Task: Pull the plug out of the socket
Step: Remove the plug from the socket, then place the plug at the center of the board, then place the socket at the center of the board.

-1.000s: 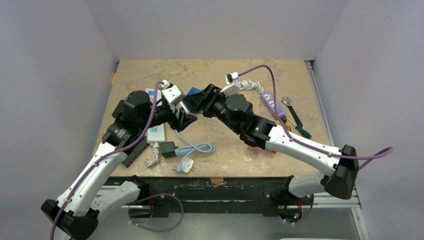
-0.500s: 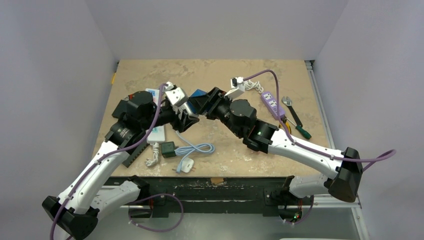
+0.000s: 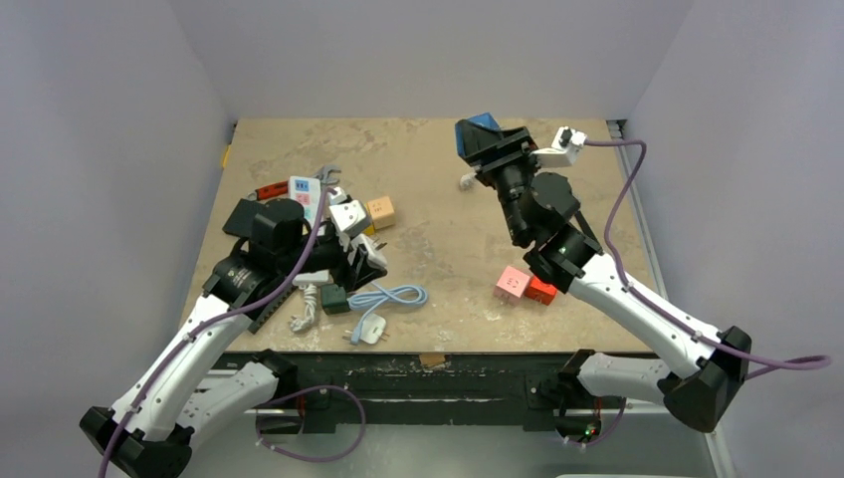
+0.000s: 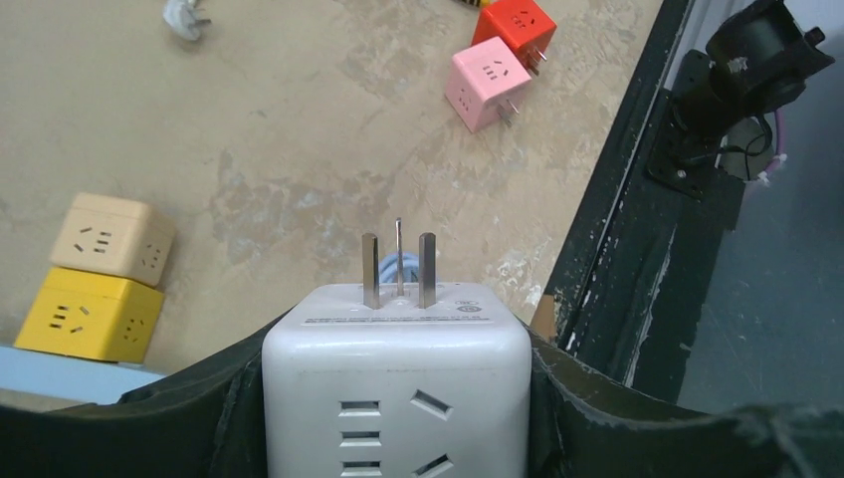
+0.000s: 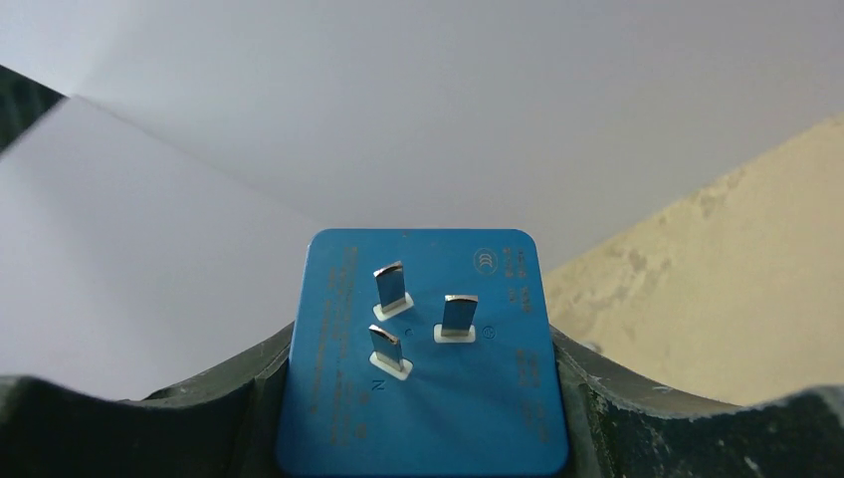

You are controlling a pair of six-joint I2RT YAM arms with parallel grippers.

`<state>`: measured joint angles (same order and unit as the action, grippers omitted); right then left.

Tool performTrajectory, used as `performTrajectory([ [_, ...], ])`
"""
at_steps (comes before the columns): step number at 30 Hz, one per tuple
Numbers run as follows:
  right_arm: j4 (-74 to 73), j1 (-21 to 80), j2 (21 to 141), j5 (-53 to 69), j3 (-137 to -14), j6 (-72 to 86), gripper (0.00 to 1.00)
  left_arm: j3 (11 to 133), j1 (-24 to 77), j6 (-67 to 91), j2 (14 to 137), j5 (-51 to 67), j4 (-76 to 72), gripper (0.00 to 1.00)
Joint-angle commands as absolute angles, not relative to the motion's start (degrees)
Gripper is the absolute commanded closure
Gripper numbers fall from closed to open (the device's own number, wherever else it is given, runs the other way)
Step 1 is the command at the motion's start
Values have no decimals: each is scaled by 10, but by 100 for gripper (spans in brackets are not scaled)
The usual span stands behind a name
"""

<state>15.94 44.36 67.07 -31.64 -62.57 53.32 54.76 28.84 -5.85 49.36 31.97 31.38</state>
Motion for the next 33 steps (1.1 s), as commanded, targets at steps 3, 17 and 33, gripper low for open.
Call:
performTrajectory([
  [3, 211, 442, 657, -333, -632, 542, 100, 544, 288, -70, 476, 348, 320, 100],
  [17, -135, 298, 754, -204, -697, 468, 100, 758, 335, -135, 643, 209, 502, 100],
  [33, -320, 215, 917, -199, -697, 404, 100, 934, 494, -270, 974, 162, 565, 100],
])
